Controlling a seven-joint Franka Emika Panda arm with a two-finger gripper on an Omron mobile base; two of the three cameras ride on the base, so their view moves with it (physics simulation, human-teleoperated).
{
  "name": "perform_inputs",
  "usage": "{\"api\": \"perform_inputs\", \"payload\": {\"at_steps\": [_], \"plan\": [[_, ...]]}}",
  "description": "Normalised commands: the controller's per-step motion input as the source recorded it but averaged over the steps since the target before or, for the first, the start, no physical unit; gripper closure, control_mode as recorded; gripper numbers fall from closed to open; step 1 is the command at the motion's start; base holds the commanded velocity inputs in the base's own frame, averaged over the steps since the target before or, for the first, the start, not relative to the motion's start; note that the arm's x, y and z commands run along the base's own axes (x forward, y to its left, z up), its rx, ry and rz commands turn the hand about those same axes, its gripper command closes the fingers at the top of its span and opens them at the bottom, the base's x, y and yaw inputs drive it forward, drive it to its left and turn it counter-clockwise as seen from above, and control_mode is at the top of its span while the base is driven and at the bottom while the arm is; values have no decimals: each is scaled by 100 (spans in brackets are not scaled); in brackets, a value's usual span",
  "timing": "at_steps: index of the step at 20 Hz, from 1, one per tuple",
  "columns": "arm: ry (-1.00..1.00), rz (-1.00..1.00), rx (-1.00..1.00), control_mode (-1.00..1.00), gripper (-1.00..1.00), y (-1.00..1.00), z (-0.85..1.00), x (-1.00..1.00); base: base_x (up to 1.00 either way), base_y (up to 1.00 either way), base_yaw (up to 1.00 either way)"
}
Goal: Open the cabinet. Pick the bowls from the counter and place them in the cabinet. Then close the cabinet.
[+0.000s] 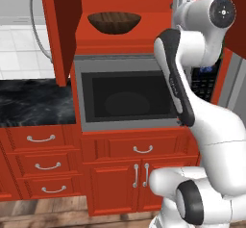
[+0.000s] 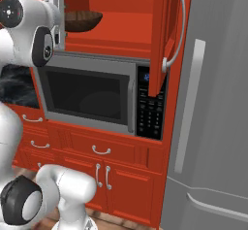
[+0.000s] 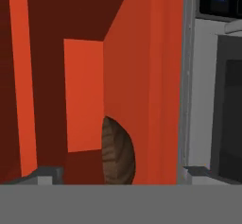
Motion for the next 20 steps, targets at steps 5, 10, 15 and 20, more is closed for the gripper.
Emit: {"api": "perform_inputs", "payload": {"at_steps": [5, 10, 15, 20], "plan": [[1, 0, -1, -100, -100, -20, -26, -68, 0, 0, 0], [5, 0, -3, -100, -100, -14, -21, -69, 0, 0, 0], [6, 0, -3, -100, -100, -13, -11, -70, 0, 0, 0], [0, 0, -1, -100, -100, -2, -23, -74, 0, 0, 0]]}}
